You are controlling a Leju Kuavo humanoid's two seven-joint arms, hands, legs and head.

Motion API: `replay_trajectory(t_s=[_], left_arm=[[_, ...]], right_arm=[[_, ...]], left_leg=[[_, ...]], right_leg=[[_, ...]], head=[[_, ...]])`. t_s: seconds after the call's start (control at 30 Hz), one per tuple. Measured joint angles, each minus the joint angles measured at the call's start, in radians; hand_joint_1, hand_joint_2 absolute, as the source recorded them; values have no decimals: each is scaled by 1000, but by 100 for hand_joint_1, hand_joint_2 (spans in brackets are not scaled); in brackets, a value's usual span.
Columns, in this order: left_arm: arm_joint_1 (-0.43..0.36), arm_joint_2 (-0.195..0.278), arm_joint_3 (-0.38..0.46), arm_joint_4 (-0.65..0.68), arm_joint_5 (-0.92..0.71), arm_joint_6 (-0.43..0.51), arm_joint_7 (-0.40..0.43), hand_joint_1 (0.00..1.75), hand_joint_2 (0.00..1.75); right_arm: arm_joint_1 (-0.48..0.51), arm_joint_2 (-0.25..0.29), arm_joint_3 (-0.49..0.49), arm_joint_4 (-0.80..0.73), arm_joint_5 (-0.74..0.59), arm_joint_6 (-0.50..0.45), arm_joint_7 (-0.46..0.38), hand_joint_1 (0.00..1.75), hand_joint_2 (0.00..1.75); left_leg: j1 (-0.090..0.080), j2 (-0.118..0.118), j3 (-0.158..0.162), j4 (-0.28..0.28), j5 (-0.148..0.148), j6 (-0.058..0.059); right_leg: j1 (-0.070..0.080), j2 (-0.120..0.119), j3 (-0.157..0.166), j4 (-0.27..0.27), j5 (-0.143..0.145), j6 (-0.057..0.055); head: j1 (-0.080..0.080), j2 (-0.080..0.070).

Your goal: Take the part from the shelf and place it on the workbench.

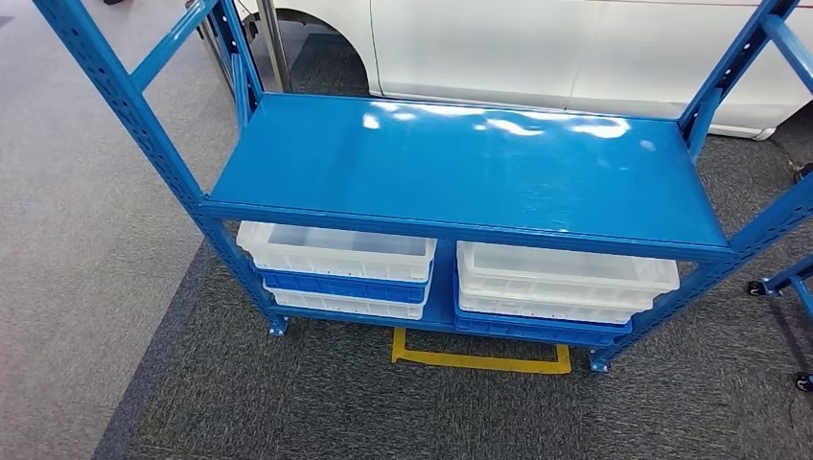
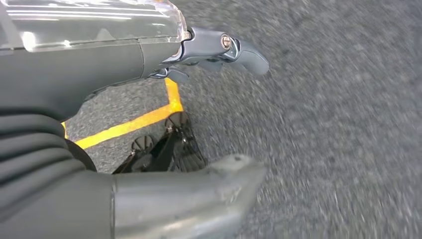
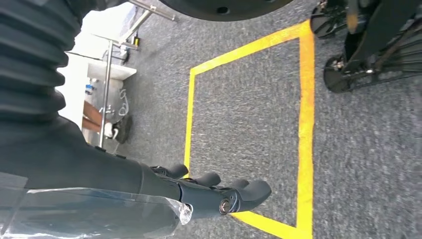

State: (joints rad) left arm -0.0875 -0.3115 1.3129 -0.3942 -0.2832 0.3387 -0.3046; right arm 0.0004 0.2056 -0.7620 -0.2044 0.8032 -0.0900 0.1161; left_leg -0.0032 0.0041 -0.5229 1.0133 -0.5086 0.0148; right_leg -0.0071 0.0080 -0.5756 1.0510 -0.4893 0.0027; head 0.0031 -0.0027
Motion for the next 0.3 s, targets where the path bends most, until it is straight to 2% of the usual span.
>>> replay_trajectory(t_s=[0.23,0.27,0.3], left_arm=[[37,41,-195,-3,44,-52,47,0,175],[42,48,-224,-3,51,-59,53,0,175],[44,50,-238,-3,54,-63,57,0,175]], right_arm=[[21,-28,109,-25,-123,13,-16,0,175],[24,-32,125,-29,-141,15,-19,0,131],[26,-34,134,-31,-150,16,-20,0,116]], left_leg=[[0,0,0,0,0,0],[0,0,0,0,0,0],[0,0,0,0,0,0]], right_leg=[[-1,0,1,-1,0,0],[-1,0,1,-1,0,0],[-1,0,1,-1,0,0]], head=[[0,0],[0,0],[0,0]])
